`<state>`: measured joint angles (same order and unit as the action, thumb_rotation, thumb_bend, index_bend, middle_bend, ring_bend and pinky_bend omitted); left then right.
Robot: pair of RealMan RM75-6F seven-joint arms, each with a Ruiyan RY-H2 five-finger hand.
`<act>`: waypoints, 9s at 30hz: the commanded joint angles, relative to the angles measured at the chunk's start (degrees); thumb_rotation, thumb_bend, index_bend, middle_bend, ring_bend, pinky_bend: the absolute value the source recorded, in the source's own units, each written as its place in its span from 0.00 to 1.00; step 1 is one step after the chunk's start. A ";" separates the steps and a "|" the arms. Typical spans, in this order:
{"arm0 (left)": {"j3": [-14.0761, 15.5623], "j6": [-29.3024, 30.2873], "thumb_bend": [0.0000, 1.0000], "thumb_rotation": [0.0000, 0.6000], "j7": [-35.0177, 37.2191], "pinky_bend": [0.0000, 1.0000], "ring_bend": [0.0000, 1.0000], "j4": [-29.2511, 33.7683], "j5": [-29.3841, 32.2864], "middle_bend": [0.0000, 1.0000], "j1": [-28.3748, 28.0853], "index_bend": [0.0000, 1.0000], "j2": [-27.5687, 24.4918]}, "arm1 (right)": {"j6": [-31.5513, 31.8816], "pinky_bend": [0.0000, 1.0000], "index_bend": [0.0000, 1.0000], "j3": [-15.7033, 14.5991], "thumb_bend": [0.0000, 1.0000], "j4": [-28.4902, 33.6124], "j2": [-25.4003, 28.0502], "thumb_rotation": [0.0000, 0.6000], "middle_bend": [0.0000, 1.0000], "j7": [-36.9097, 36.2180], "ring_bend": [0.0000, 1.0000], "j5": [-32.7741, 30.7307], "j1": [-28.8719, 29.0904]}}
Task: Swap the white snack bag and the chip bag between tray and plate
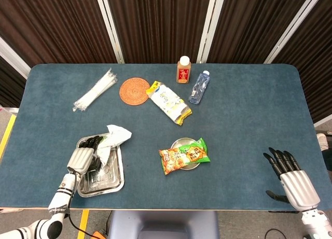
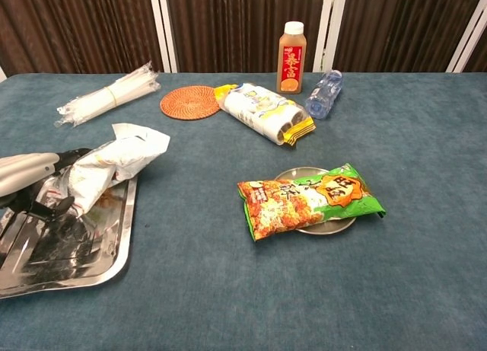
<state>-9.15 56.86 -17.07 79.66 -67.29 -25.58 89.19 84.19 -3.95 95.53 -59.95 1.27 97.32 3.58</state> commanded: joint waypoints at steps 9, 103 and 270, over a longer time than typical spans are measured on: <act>-1.52 10.26 0.45 1.00 11.07 0.78 0.68 -10.52 -8.03 0.73 -0.63 0.66 7.64 | -0.31 0.00 0.00 -0.01 0.10 0.14 0.01 1.00 0.00 0.19 0.00 -0.18 0.07; 12.21 41.73 0.39 1.00 8.66 0.08 0.00 1.36 -25.21 0.00 21.22 0.00 -11.73 | -30.04 0.16 0.38 15.11 0.27 -12.37 -37.33 1.00 0.26 31.95 0.09 -28.02 29.33; 12.96 31.06 0.38 1.00 20.33 0.07 0.00 5.89 -32.92 0.00 18.09 0.00 -14.80 | -7.16 0.08 0.00 -0.37 0.04 1.64 -7.98 1.00 0.00 -4.45 0.00 -6.06 22.09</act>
<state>1.58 89.37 -1.18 82.52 -95.97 -5.48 75.96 71.75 -1.29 98.14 -69.59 -2.18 87.65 30.28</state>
